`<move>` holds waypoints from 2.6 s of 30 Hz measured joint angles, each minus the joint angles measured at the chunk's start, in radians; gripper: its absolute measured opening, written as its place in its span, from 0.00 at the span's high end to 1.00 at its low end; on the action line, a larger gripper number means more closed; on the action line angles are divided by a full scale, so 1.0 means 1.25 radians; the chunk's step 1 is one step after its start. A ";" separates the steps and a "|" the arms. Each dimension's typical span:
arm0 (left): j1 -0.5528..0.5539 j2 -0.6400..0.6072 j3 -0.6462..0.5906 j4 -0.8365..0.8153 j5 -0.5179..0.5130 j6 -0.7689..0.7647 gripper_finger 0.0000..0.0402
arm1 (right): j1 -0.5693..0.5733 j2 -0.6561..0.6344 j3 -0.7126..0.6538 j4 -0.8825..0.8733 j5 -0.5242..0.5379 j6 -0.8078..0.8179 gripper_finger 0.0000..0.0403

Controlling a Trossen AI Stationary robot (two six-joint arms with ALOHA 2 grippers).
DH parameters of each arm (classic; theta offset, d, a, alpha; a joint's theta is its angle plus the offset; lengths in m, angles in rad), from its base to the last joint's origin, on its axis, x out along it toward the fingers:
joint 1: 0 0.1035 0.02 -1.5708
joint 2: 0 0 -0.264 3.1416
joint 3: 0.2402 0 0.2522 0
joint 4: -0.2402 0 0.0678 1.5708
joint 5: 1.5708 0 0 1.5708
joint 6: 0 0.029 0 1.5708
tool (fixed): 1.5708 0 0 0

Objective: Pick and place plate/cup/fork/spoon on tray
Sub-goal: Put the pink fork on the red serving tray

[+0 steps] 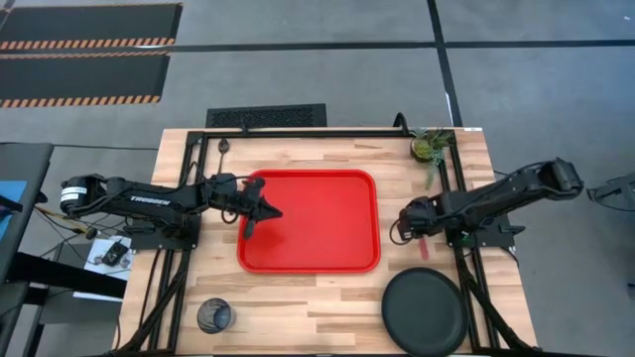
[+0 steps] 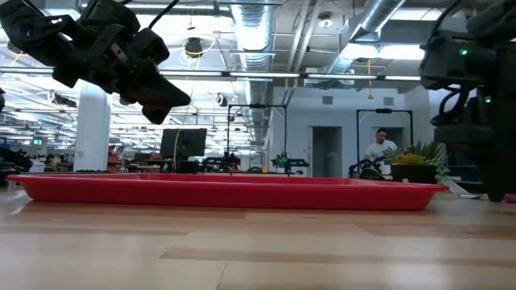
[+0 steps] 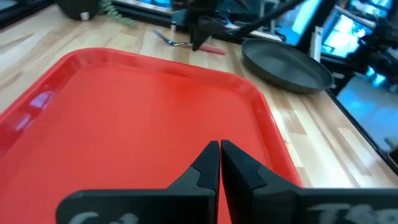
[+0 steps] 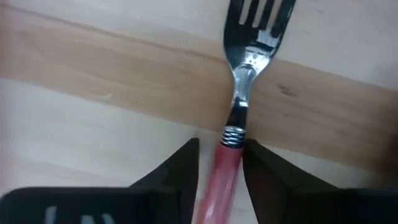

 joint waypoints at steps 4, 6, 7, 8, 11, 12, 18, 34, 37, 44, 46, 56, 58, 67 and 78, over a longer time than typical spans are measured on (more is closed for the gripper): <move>0.001 0.000 0.002 -0.006 -0.002 -0.068 1.00 | 0.024 0.001 -0.001 0.012 0.037 -0.022 0.77; 0.008 0.000 0.020 -0.044 -0.001 -0.100 1.00 | 0.031 0.001 -0.001 0.014 0.051 -0.039 0.82; 0.013 0.000 0.032 -0.070 -0.002 -0.111 1.00 | 0.035 0.001 -0.001 0.015 0.059 -0.049 0.84; 0.017 0.000 0.045 -0.099 -0.003 -0.119 1.00 | 0.038 0.001 -0.001 0.018 0.069 -0.058 0.86; 0.040 0.000 0.086 -0.185 -0.002 -0.141 0.99 | 0.040 0.001 -0.002 0.028 0.102 -0.080 0.88; 0.049 0.000 0.103 -0.209 -0.002 -0.149 0.98 | 0.040 -0.001 -0.002 0.032 0.116 -0.090 0.88; 0.099 0.000 0.202 -0.345 0.018 -0.215 0.84 | 0.036 -0.002 0.043 0.046 0.287 -0.204 0.87; 0.139 0.002 0.381 -0.547 0.015 -0.279 0.48 | -0.024 0.353 0.436 0.458 0.393 -0.805 0.88; 0.114 0.002 0.381 -0.552 -0.044 -0.180 0.47 | -0.032 0.429 0.518 0.490 0.391 -0.786 0.88; 0.022 -0.001 0.316 -0.476 -0.224 -0.087 0.48 | -0.058 0.522 0.605 0.591 0.386 -0.709 0.88; 0.006 -0.001 0.259 -0.386 -0.251 -0.108 0.49 | -0.063 0.532 0.605 0.662 0.387 -0.703 0.88; -0.023 -0.010 0.012 0.118 -0.332 -0.219 0.54 | -0.056 0.615 0.598 0.915 0.380 -0.709 0.88; -0.023 -0.009 0.008 0.116 -0.332 -0.225 0.54 | -0.055 0.634 0.604 0.945 0.379 -0.714 0.88; -0.027 -0.003 0.009 0.108 -0.389 -0.258 0.54 | -0.047 0.714 0.730 0.948 0.368 -0.754 0.88; -0.027 -0.023 0.009 0.103 -0.399 -0.257 0.65 | -0.029 0.726 0.768 0.914 0.402 -0.785 0.88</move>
